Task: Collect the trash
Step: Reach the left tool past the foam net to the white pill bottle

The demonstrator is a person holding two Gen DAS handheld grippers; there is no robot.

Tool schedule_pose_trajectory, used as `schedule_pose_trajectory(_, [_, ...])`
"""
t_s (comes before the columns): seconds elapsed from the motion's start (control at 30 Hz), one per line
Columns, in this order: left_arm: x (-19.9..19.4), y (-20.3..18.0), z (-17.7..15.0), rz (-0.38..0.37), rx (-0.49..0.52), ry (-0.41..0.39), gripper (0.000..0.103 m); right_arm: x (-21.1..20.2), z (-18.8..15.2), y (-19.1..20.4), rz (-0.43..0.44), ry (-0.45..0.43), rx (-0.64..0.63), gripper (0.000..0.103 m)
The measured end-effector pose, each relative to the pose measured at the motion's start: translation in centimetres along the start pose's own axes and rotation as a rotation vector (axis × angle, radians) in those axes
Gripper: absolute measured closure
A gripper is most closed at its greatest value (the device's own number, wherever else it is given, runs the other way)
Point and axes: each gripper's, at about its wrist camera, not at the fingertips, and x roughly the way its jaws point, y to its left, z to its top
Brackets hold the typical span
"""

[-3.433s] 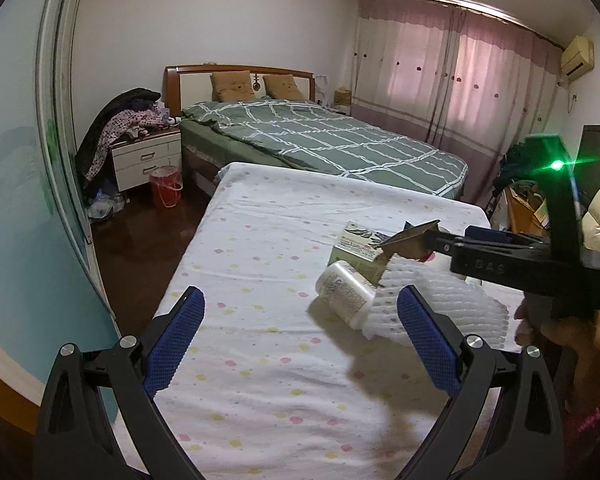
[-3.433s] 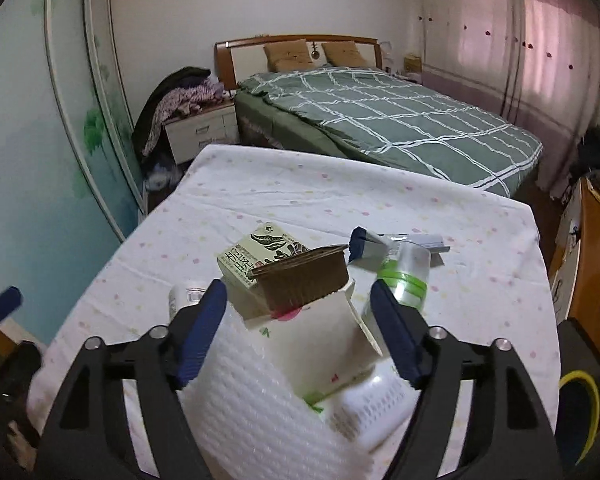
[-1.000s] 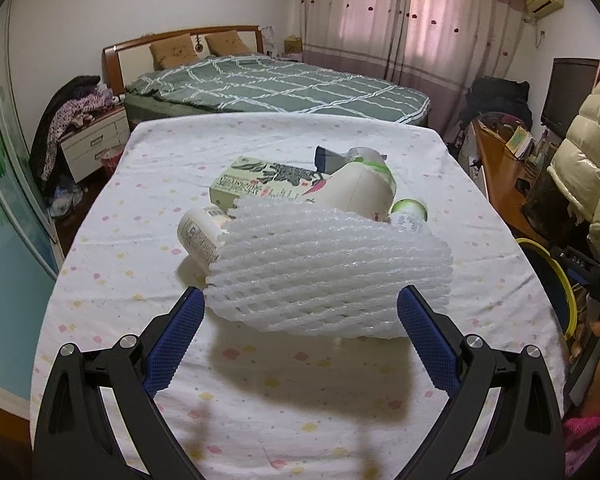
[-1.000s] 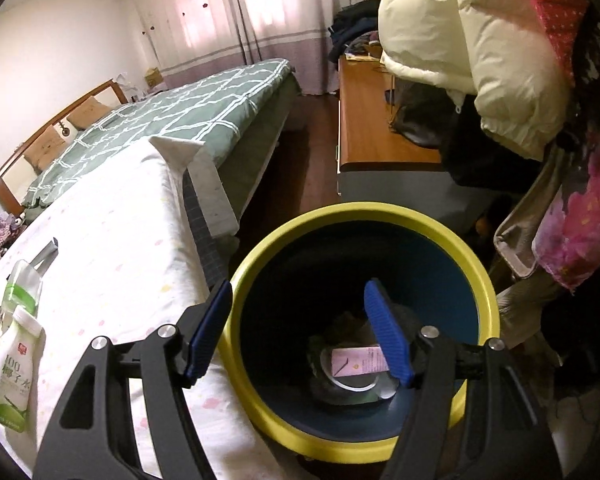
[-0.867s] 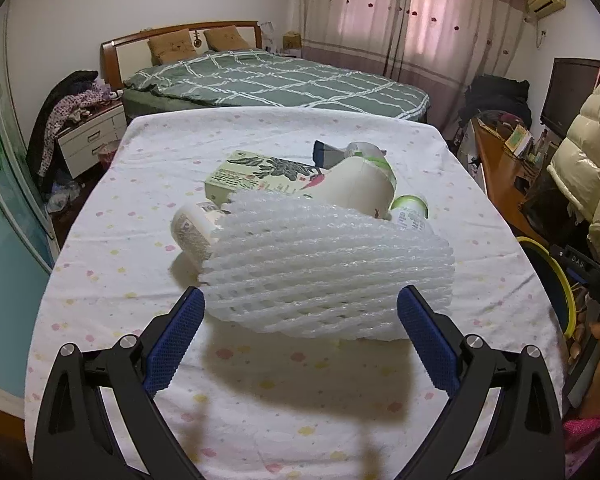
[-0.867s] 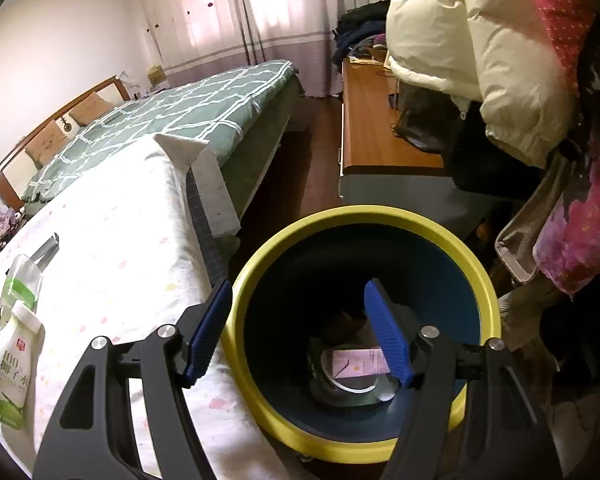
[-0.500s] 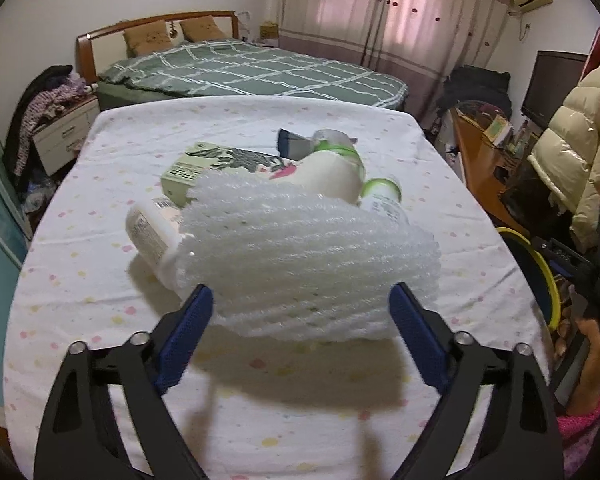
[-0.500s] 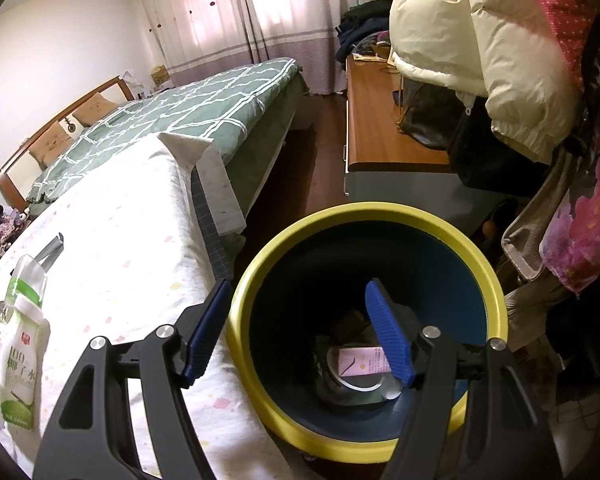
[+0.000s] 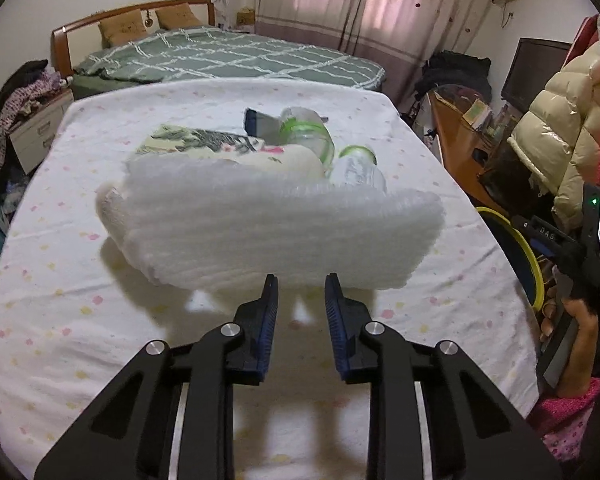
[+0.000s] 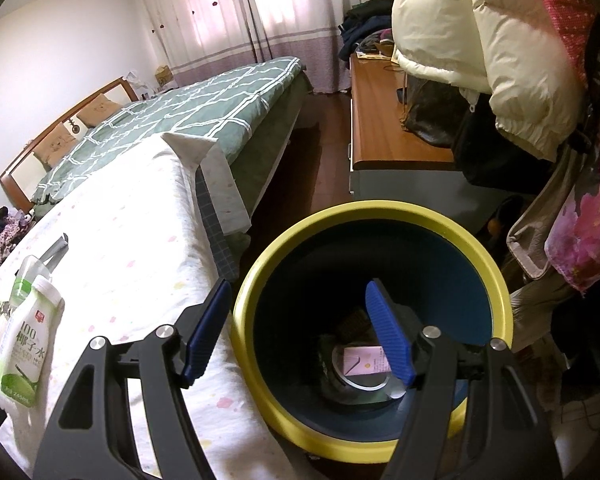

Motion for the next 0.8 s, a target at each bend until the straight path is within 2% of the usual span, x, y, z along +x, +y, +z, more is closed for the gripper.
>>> schedule_pose_trajectory(0.23, [-2.3,1.5,-0.2,0.025,0.000,-0.025,0.078,0.0,0.0,0.0,0.007,0.001,0.001,0.037])
schedule_pose_trajectory(0.43, [-2.9,4.0,-0.7,0.064,-0.042,-0.003,0.078,0.0,-0.1,0.3,0.009,0.001,-0.005,0.037])
schedule_pose_trajectory(0.47, [-2.9,4.4,-0.7,0.073,-0.055,-0.002,0.072,0.0,-0.1,0.3,0.011,0.001,-0.005,0.036])
schedule_pose_trajectory(0.5, [-3.0,5.0,-0.7,0.088,-0.069,-0.003,0.056,-0.1,-0.1,0.3,0.012,0.001,-0.004,0.036])
schedule_pose_trajectory(0.57, [-3.6,6.1,-0.7,0.136,-0.099,-0.036,0.035,-0.1,-0.1,0.3,0.015,0.000,0.000,0.036])
schedule_pose_trajectory(0.7, [-4.1,7.6,0.4,0.183,-0.145,-0.069,0.034,-0.1,-0.1,0.3,0.013,0.003,-0.006,0.036])
schedule_pose_trajectory(0.8, [-3.2,9.0,2.0,0.218,-0.187,-0.054,0.035,0.0,-0.2,0.5,0.017,0.004,-0.009,0.036])
